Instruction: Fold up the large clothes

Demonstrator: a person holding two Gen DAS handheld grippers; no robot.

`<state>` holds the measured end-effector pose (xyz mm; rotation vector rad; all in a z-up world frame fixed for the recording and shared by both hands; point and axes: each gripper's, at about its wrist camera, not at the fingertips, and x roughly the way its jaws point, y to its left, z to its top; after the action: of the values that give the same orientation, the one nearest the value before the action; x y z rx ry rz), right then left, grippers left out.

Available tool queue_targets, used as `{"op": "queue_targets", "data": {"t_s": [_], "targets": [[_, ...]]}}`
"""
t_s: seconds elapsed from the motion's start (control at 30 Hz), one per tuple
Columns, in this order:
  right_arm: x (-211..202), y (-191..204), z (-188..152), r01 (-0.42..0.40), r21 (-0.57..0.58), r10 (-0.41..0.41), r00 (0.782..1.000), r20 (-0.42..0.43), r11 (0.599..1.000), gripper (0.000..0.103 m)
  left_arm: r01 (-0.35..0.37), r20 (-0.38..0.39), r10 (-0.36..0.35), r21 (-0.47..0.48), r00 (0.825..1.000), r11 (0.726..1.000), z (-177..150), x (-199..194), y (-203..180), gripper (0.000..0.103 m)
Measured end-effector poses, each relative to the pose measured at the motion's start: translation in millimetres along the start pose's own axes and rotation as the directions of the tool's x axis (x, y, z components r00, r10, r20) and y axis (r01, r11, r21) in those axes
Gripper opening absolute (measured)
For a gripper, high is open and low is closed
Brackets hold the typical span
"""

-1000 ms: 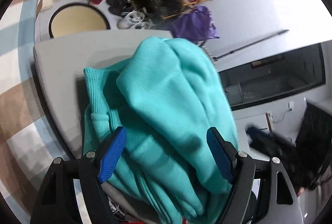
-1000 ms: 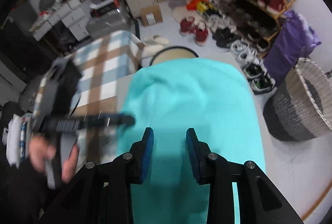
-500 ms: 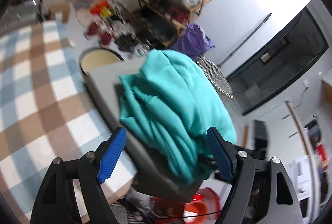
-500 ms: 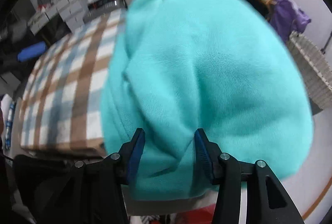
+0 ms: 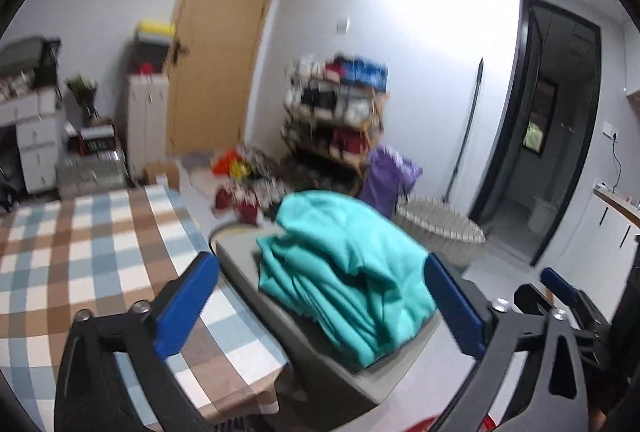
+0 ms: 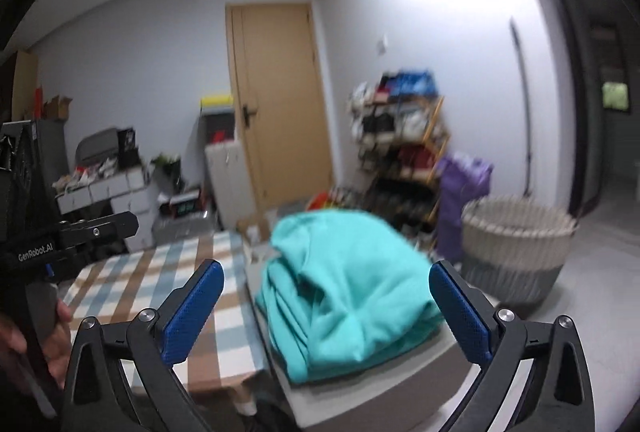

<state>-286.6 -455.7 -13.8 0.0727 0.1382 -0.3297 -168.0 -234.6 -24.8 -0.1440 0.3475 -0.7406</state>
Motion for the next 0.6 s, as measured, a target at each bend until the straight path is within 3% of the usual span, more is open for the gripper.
{"op": "queue_targets", "data": {"t_s": [0.07,0.17,0.33,0.6], "targets": [[-17.4,8.4,-1.6,0.025,-0.033,-0.024,0.999,0.034,0.999,0.103,-0.020,0.055,0.018,0.037,0.998,0.999,-5.1,-15.1,-8.8,0.102],[-38.8,18.6,-4.7,0.061,-0.076,-0.055,0.995,0.087,0.995,0.103,-0.018,0.076,0.014,0.044,0.997,0.999,-9.7,-26.4,-13.3,0.102],[-70.6,27.4,-17.2,0.141,-0.095,-0.126,0.981,0.145,0.986,0.103,-0.046,0.060,0.044,0.028,0.997,0.999,-17.0,-28.5,-9.3,0.102],[-81.5,27.1,-22.7,0.156,-0.079,-0.140,0.975,0.169,0.985,0.103,-0.096,0.044,0.095,0.036,0.995,0.995,-27.5,-30.0,-5.9,0.102]]}}
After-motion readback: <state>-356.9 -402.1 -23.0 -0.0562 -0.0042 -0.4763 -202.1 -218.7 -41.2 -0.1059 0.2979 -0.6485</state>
